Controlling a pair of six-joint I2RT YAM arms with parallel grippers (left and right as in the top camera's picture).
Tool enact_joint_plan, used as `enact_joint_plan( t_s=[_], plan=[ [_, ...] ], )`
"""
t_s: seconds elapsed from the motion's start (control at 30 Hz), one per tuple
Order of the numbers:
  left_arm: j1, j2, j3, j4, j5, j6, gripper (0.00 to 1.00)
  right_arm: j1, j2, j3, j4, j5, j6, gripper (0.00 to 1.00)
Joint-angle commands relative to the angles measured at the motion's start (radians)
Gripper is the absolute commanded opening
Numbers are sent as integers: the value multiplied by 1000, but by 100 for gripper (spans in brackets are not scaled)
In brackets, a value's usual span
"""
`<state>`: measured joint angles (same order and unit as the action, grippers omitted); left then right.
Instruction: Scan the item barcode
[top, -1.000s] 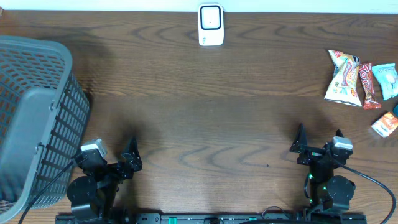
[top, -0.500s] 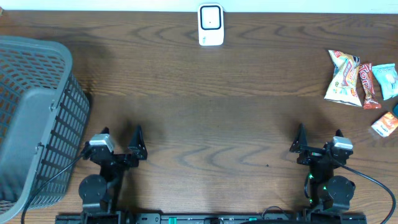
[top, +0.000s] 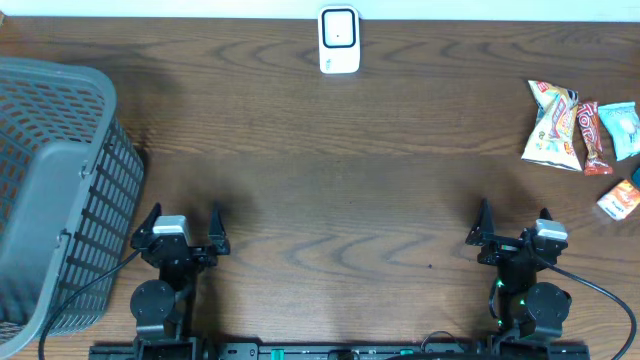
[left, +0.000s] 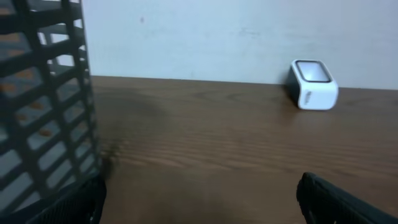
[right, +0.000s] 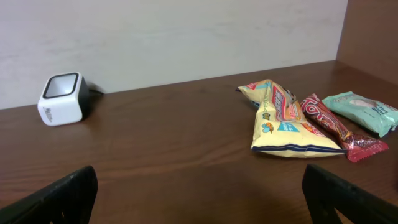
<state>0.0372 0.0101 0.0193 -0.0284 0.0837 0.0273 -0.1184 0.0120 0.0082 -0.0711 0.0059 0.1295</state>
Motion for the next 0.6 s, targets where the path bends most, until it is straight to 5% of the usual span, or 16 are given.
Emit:
enact_joint_plan(
  t_s=[0.0, 0.57],
  plan=[
    [-5, -8, -16, -42, -29, 28, 98, -2, -6, -3, -4, -8, 8, 99],
    [-4, -8, -16, -39, -32, -5, 98, -2, -6, -3, -4, -8, 8, 99]
  ],
)
